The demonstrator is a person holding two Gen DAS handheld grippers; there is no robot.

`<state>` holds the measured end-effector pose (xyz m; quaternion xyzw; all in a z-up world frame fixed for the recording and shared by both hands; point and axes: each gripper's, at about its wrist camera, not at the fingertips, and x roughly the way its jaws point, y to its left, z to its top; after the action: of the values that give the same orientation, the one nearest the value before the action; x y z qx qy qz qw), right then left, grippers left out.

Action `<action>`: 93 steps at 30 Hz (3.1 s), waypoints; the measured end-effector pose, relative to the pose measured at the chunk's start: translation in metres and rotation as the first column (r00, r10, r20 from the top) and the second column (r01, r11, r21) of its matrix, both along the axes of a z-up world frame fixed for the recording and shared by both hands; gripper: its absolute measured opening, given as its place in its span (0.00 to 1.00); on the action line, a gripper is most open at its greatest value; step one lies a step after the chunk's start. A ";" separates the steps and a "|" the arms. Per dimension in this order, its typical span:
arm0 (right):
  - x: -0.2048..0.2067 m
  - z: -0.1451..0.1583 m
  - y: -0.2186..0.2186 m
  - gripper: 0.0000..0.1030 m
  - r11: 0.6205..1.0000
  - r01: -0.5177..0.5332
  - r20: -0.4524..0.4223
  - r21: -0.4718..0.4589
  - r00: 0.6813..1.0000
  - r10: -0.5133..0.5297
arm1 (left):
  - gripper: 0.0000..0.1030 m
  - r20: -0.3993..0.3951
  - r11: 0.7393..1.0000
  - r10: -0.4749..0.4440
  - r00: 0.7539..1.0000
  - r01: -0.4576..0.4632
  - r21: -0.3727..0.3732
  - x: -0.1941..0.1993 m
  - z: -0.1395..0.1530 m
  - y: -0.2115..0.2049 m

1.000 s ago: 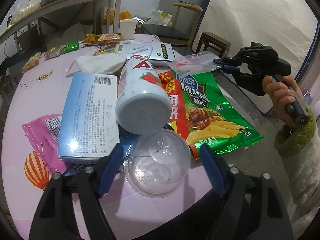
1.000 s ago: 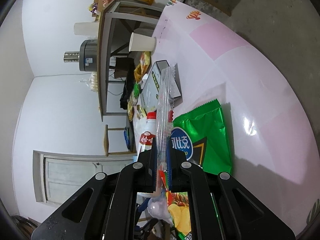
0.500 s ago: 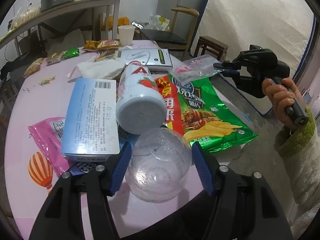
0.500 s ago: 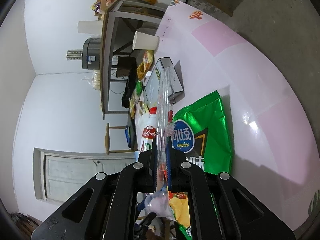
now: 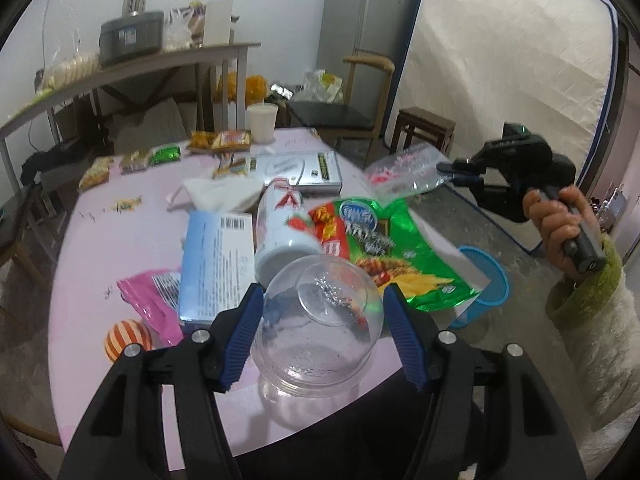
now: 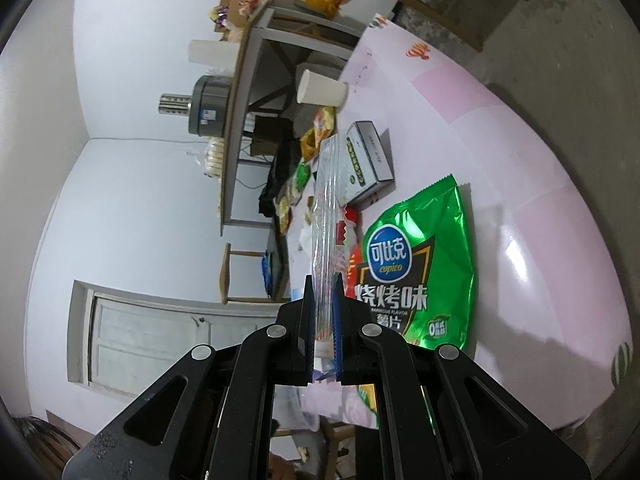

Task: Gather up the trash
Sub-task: 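Carry the bag and cup to the blue wastebasket and release both, then return both tools to the table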

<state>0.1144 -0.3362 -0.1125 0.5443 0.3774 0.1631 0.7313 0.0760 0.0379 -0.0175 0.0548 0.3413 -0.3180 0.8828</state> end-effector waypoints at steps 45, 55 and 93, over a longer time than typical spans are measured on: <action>-0.254 -0.225 -0.286 0.60 0.633 0.723 -0.323 -0.276 0.551 -0.769 | 0.86 -0.320 0.817 -0.490 0.811 0.555 0.155 0.024 -0.136 -0.610; -0.269 -0.138 -0.240 0.67 0.606 0.647 -0.139 -0.462 0.622 -0.770 | 0.86 -0.184 0.854 -0.515 0.837 0.520 -0.029 0.035 -0.013 -0.517; -0.046 0.096 0.150 0.93 0.380 0.128 0.156 -0.916 0.987 0.042 | 0.95 -0.119 0.952 0.159 0.980 -0.184 -0.244 0.072 0.056 0.060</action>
<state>0.0682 -0.1857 -0.0163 0.0411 0.3327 -0.0524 0.9407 0.1475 0.0977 0.0381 -0.1041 0.3441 -0.2833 0.8891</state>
